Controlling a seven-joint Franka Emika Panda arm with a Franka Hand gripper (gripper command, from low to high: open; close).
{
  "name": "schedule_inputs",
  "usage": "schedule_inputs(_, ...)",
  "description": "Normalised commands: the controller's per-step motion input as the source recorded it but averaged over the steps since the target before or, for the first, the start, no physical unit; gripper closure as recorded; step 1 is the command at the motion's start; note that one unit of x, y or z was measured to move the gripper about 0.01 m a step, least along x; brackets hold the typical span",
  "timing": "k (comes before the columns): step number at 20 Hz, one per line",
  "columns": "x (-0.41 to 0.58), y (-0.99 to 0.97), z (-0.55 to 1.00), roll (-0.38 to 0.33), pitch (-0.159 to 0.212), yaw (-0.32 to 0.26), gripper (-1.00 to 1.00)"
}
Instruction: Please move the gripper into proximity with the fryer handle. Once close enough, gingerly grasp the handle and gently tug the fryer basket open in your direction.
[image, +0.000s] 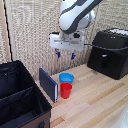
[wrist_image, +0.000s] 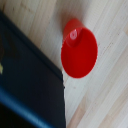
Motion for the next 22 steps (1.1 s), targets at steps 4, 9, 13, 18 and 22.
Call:
schedule_inputs(4,0.000,0.00,-0.01,-0.375,-0.049,-0.080,-1.00)
schedule_inputs(9,0.014,0.00,-0.01,-0.375,-0.103,-0.006,-1.00)
schedule_inputs(13,0.066,-0.08,-0.03,-0.375,-0.147,0.000,-1.00)
schedule_inputs(18,0.046,-0.21,-0.13,-0.367,-0.162,0.011,-1.00)
schedule_inputs(22,0.018,-0.37,-0.26,-0.297,-0.123,0.039,-1.00)
